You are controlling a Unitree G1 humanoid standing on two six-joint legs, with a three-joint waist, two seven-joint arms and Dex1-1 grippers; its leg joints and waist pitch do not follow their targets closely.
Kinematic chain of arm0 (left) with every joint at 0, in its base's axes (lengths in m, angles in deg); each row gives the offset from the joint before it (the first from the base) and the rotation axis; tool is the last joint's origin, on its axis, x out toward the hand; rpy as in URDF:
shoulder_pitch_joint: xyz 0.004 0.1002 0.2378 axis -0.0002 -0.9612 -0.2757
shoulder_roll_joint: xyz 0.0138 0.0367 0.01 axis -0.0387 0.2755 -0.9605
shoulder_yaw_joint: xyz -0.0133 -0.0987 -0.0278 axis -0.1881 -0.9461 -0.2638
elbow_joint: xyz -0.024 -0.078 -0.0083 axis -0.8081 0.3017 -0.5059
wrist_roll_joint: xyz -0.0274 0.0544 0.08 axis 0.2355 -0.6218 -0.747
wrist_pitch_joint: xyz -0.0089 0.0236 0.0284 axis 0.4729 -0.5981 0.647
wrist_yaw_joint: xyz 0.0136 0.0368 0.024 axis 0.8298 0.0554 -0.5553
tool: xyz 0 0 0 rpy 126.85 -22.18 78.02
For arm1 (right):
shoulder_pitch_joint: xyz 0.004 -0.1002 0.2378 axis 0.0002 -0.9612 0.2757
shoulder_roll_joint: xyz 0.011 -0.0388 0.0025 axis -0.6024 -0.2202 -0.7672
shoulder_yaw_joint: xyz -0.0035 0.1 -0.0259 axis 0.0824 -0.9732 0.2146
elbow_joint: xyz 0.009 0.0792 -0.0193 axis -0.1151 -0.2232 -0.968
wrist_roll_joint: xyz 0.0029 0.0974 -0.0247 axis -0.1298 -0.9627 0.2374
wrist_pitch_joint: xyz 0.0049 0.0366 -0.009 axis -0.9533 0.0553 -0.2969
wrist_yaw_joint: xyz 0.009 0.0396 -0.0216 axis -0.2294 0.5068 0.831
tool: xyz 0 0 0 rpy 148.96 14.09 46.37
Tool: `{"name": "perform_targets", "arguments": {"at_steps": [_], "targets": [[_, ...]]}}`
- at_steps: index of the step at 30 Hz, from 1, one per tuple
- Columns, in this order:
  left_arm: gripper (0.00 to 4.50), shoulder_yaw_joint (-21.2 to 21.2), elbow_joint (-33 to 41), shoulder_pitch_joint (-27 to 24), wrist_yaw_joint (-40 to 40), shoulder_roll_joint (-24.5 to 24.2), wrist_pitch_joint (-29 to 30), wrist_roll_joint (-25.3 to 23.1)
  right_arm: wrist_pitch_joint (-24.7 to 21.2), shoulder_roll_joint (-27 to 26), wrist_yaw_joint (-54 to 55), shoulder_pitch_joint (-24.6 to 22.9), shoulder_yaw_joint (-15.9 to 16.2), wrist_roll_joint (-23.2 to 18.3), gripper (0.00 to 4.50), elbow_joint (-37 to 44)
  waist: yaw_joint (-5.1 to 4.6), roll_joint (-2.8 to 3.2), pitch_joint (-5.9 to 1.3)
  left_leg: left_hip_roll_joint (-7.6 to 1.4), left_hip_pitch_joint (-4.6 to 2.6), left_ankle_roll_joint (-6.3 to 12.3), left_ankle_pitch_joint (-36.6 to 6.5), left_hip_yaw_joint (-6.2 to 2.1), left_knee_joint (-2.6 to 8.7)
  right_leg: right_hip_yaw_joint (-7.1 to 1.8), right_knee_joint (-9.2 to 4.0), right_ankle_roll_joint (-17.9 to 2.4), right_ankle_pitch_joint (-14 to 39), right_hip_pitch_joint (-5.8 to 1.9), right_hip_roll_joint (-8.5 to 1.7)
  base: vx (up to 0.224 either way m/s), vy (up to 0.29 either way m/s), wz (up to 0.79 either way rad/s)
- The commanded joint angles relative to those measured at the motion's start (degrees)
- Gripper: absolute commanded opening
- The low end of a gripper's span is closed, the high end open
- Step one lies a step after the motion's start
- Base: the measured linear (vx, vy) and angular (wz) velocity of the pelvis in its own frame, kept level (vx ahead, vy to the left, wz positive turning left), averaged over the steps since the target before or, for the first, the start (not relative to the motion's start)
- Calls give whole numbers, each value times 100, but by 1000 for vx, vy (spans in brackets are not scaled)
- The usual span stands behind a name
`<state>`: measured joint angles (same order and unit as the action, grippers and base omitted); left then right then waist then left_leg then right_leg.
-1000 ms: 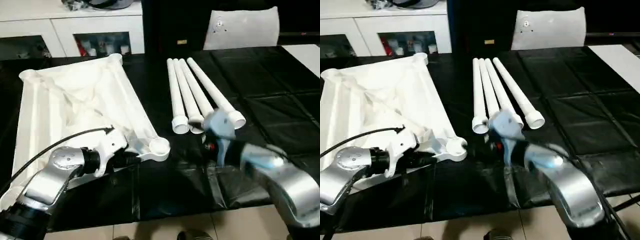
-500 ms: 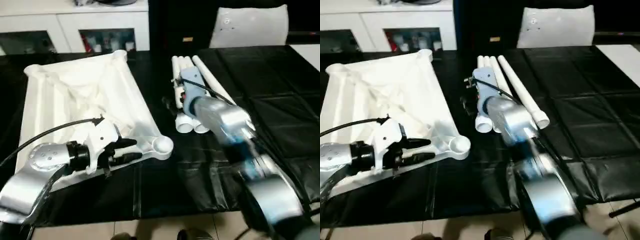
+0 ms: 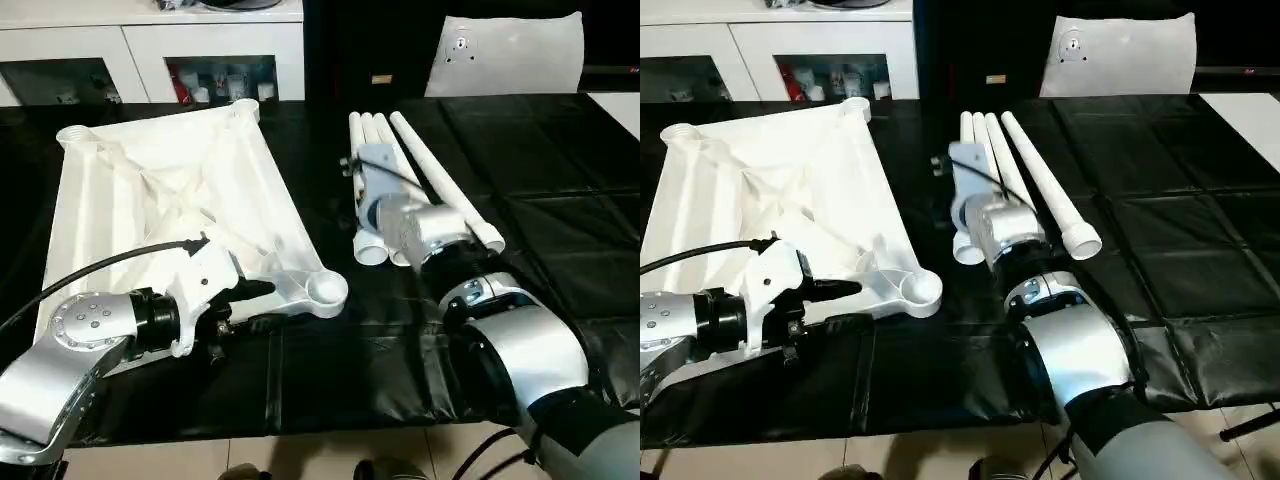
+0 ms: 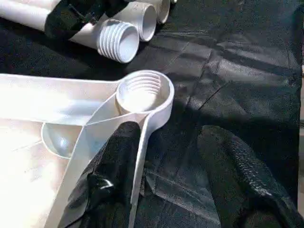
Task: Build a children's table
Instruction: Move table base, then pick table leg
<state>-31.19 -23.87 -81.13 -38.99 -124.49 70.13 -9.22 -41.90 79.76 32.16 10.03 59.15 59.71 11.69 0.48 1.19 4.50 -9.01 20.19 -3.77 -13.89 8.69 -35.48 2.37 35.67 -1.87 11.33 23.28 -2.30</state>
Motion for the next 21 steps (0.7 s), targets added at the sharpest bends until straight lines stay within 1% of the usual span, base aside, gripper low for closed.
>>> {"name": "perform_targets", "arguments": {"at_steps": [1,3,4,5,7,10,12,14,15,16,18,20,21], "targets": [[227,-59,125,-29,17,-73,44,38,12,-61,-36,100,-146,-44,450,-291,9,86,-330,-313,19,-47,-294,-41,436,-321,-269,-1642,137,-344,-522,0,0,0],[227,-57,132,-30,21,-81,57,42,-26,-67,17,114,-207,-58,450,-430,6,82,-325,-319,27,-46,-348,-45,441,-321,-277,-1634,233,-346,-525,0,0,0],[227,-54,139,-26,30,-87,71,53,-55,-79,93,127,-341,-129,450,-554,11,75,-329,-317,22,-38,-356,-39,438,-327,-283,-1623,268,-347,-533,0,0,0],[227,-56,142,-23,33,-90,79,61,-88,-88,59,136,-416,-188,450,-598,10,87,-324,-318,21,-48,-386,-43,441,-322,-286,-1618,336,-336,-529,0,0,0],[227,-57,141,-7,39,-87,93,85,-194,-98,-41,131,-631,-382,450,-665,9,87,-318,-321,12,-57,-512,-42,449,-319,-296,-1581,454,-326,-519,0,0,0],[227,-45,131,6,24,-92,93,87,-263,-90,-171,141,-789,-505,450,-745,12,84,-323,-318,22,-33,-503,-44,447,-319,-298,-1582,468,-330,-522,0,0,0],[229,-36,135,19,11,-98,101,94,-246,-69,-192,154,-827,-493,422,-790,17,93,-339,-319,20,-20,-436,-40,434,-320,-294,-1630,428,-328,-531,0,0,0],[229,-32,140,35,4,-99,114,110,-246,-49,-232,163,-862,-491,415,-821,21,90,-342,-318,24,-6,-367,-39,434,-313,-281,-1651,298,-328,-522,0,0,0],[229,-33,145,44,1,-96,128,134,-240,-40,-246,172,-880,-483,410,-843,19,91,-339,-318,27,1,-369,-38,435,-310,-280,-1661,283,-327,-520,0,0,0],[229,-33,144,54,0,-91,135,149,-235,-29,-259,176,-894,-481,396,-857,20,101,-349,-318,20,2,-366,-39,432,-308,-276,-1666,275,-329,-520,0,0,0],[229,-22,141,73,-4,-88,149,172,-231,-5,-291,186,-927,-452,369,-885,18,99,-350,-315,28,6,-354,-38,429,-303,-275,-1691,243,-333,-520,0,0,0],[229,-12,139,81,-7,-88,156,176,-236,6,-301,191,-957,-451,351,-897,20,92,-347,-314,32,11,-386,-36,429,-307,-281,-1699,287,-336,-524,0,0,0],[229,-6,137,85,-7,-85,159,176,-237,11,-306,192,-969,-453,351,-903,23,94,-346,-318,31,12,-392,-40,432,-305,-282,-1696,301,-337,-527,0,0,0]]}}
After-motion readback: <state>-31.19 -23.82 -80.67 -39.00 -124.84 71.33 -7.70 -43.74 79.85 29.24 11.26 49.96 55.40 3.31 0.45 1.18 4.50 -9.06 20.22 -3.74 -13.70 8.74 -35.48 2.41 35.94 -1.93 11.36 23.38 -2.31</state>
